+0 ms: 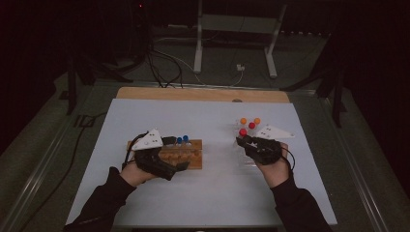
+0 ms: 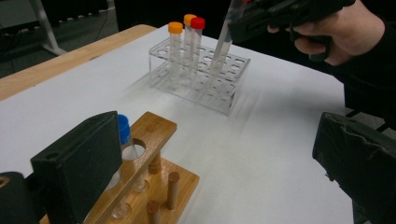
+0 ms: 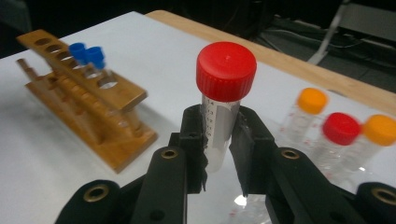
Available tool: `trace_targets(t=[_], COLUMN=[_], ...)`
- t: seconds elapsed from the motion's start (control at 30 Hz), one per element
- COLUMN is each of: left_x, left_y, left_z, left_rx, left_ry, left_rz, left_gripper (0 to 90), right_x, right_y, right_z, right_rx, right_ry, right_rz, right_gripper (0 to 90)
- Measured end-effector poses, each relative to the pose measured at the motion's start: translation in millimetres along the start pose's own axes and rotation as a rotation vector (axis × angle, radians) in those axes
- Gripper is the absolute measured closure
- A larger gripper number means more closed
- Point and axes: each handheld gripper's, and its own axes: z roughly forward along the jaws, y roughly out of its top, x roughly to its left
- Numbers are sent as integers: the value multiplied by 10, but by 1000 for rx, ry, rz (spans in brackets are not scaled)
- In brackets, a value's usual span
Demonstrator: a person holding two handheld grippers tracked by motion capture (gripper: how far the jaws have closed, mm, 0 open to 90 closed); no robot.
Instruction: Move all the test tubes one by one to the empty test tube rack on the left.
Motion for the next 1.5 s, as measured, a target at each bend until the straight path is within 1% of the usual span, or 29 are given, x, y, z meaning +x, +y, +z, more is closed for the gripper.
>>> trace_targets(t=[0.13,0.27,0.4,0.43,0.5,0.57,0.7,0.83,0.9,1.03,1.1,1.17,1.2,1.23,1.33,1.47,1.5], left_x=[-9,-29,-59,-67,-77,-96,-152,-206,-227,-274,-290,-304,-306,-312,-316,-338,-343], left_y=[26,64,94,101,119,141,185,208,214,226,225,217,211,206,187,170,168], left_z=[28,63,101,110,128,148,193,234,247,271,287,307,317,327,347,380,389], left_rx=[-8,-6,-5,-8,-15,-14,-11,-9,-12,-14,-10,-10,-6,-5,-1,7,9], left_ry=[-15,-29,-53,-52,-67,-72,-95,-114,-127,-139,-146,-146,-152,-147,-149,-165,-166], left_rz=[-4,1,4,7,-4,4,15,23,18,27,36,40,42,44,50,70,73], left_gripper=[23,23,24,24,24,24,33,39,44,72,108,162,172,199,299,416,434], right_x=[81,161,254,274,303,327,399,507,565,679,726,758,774,785,824,860,865], right_y=[-22,-38,-57,-63,-74,-84,-112,-124,-122,-123,-123,-123,-122,-121,-119,-115,-114], right_z=[32,49,61,63,57,51,52,65,65,74,85,93,95,97,98,98,98], right_rx=[17,28,42,47,54,59,73,84,84,88,93,95,96,97,97,99,99], right_ry=[29,55,84,92,103,112,138,173,193,231,246,260,265,270,283,295,298], right_rz=[-10,-21,-41,-48,-58,-64,-77,-97,-105,-126,-139,-141,-142,-145,-148,-157,-160], right_gripper=[749,749,749,749,749,749,749,748,749,749,749,749,749,749,749,749,749])
